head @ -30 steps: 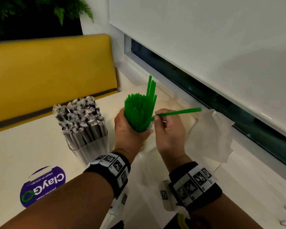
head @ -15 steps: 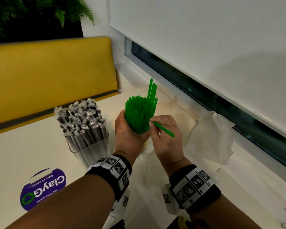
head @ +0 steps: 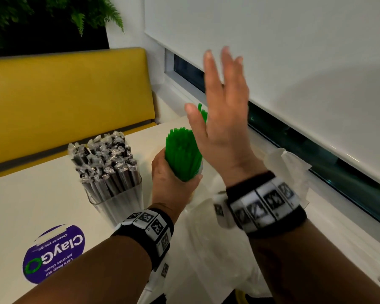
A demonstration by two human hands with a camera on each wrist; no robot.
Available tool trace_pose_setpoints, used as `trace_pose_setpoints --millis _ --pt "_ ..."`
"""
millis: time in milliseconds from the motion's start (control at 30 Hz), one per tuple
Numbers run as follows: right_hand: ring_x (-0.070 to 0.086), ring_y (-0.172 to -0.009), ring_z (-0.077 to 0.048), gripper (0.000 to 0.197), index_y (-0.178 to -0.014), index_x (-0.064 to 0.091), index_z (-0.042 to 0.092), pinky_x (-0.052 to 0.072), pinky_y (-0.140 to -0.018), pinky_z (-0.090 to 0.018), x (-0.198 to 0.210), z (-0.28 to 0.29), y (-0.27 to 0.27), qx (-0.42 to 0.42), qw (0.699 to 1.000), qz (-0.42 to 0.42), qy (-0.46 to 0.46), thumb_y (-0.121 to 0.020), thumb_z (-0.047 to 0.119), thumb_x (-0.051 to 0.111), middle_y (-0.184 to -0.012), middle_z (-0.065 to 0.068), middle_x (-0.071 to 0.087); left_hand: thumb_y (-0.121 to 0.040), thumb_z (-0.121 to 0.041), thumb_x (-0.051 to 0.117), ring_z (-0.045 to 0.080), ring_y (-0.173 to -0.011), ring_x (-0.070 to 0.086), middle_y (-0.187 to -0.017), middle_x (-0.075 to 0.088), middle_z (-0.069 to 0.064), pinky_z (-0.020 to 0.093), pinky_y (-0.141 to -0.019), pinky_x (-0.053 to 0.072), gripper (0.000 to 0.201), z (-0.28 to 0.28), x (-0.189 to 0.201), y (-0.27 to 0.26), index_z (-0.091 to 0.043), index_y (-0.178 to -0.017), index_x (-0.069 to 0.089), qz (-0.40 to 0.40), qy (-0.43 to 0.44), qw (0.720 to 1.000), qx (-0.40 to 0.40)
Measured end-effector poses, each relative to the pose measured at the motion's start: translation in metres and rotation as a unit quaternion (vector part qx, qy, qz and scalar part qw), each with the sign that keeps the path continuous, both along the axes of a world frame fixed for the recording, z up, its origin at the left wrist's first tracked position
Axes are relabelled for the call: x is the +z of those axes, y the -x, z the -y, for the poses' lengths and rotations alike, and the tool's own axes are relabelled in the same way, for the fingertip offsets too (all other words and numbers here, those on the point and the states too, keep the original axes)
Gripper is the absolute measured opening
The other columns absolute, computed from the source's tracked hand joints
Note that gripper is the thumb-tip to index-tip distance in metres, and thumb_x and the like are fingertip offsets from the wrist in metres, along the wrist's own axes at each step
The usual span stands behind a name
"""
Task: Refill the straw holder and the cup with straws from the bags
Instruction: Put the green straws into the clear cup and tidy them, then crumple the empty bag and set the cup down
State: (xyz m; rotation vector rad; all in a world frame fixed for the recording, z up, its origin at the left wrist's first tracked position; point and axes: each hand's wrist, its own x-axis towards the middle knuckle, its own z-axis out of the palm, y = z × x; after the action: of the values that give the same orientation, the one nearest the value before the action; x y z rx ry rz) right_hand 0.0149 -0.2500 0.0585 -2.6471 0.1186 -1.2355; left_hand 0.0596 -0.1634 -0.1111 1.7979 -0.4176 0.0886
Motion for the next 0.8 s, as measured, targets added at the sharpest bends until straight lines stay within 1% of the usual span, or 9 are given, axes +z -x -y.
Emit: trace_pose_setpoints --millis 67,133,167,300,400,567,667,733,800 --pt "0.011 -0.151 -0.028 0.056 -0.154 0.024 0.016 0.014 -0.122 -0.045 -0.003 0.007 -0.018 0.023 0.979 -0.198 -0.051 -0.104 0.037 0.035 -0.162 -0.008 0.018 -0.056 -0.037 0.091 0.019 -0.127 0.046 -0.136 0.043 -0.002 0.045 -0.108 0.044 0.108 0.001 0.000 -0.001 -0.020 -0.146 0.033 -0.025 -0.003 1.000 0.001" --pt "0.031 -0.144 -0.025 0.054 -0.154 0.024 0.019 0.027 -0.114 -0.040 -0.018 0.009 -0.027 0.026 0.916 -0.391 -0.083 -0.105 0.043 0.027 -0.158 -0.004 0.031 -0.055 -0.040 0.090 0.018 -0.132 0.043 -0.142 0.040 -0.002 0.045 -0.110 0.043 0.120 0.001 0.000 -0.001 -0.026 -0.152 0.020 -0.061 0.012 0.998 -0.006" --pt "0.037 -0.140 -0.026 0.057 -0.154 0.020 0.020 0.032 -0.111 -0.041 -0.025 0.009 -0.027 0.024 0.902 -0.422 -0.087 -0.104 0.047 0.026 -0.156 -0.004 0.034 -0.055 -0.041 0.089 0.017 -0.133 0.043 -0.143 0.039 -0.003 0.045 -0.110 0.043 0.123 0.000 0.000 -0.001 -0.031 -0.152 0.014 -0.074 0.021 0.997 -0.011" --pt "0.009 -0.151 -0.025 0.068 -0.156 0.006 0.018 0.014 -0.121 -0.047 -0.037 0.006 -0.027 0.053 0.950 -0.302 -0.052 -0.102 0.051 0.028 -0.164 -0.004 0.014 -0.056 -0.039 0.091 0.017 -0.134 0.043 -0.144 0.040 -0.005 0.045 -0.111 0.042 0.125 0.001 0.000 -0.008 -0.035 -0.152 0.011 -0.084 0.016 0.996 0.008" --pt "0.011 -0.151 -0.023 0.067 -0.156 0.011 0.019 0.019 -0.121 -0.050 -0.039 0.002 -0.036 0.082 0.923 -0.374 -0.041 -0.101 0.053 0.029 -0.163 -0.002 0.017 -0.054 -0.041 0.091 0.019 -0.134 0.045 -0.146 0.041 -0.003 0.047 -0.108 0.044 0.124 0.005 0.000 -0.014 -0.035 -0.151 0.014 -0.083 0.032 0.996 0.018" --pt "0.002 -0.152 -0.022 0.076 -0.157 0.006 0.018 0.012 -0.122 -0.051 -0.038 0.003 -0.046 0.084 0.918 -0.384 -0.049 -0.098 0.060 0.029 -0.165 -0.002 0.008 -0.058 -0.038 0.089 0.021 -0.142 0.035 -0.154 0.031 -0.003 0.048 -0.115 0.036 0.123 0.004 0.003 -0.017 -0.033 -0.153 0.011 -0.084 0.006 0.996 0.040" --pt "0.000 -0.152 -0.020 0.076 -0.157 0.000 0.023 0.008 -0.122 -0.049 -0.023 -0.001 -0.037 0.118 0.891 -0.419 -0.128 -0.099 0.062 0.028 -0.165 0.000 0.002 -0.060 -0.037 0.089 0.022 -0.142 0.033 -0.153 0.031 -0.001 0.047 -0.118 0.032 0.125 0.004 0.010 -0.014 -0.030 -0.155 0.008 -0.096 -0.003 0.994 0.055" --pt "0.003 -0.151 -0.014 0.070 -0.157 0.000 0.024 0.004 -0.121 -0.038 0.007 0.002 -0.021 0.147 0.895 -0.349 -0.236 -0.102 0.054 0.031 -0.165 0.003 0.003 -0.065 -0.033 0.089 0.023 -0.146 0.026 -0.157 0.026 0.001 0.043 -0.122 0.023 0.127 0.003 0.016 -0.011 -0.024 -0.157 0.001 -0.096 -0.029 0.993 0.067" --pt "0.023 -0.146 -0.008 0.064 -0.157 0.013 0.022 0.018 -0.120 -0.031 0.039 0.012 0.007 0.123 0.910 -0.264 -0.296 -0.103 0.046 0.037 -0.162 0.004 0.021 -0.065 -0.034 0.090 0.023 -0.151 0.013 -0.163 0.014 0.002 0.038 -0.124 0.013 0.132 -0.002 0.027 -0.005 -0.017 -0.158 -0.003 -0.065 -0.056 0.994 0.074"
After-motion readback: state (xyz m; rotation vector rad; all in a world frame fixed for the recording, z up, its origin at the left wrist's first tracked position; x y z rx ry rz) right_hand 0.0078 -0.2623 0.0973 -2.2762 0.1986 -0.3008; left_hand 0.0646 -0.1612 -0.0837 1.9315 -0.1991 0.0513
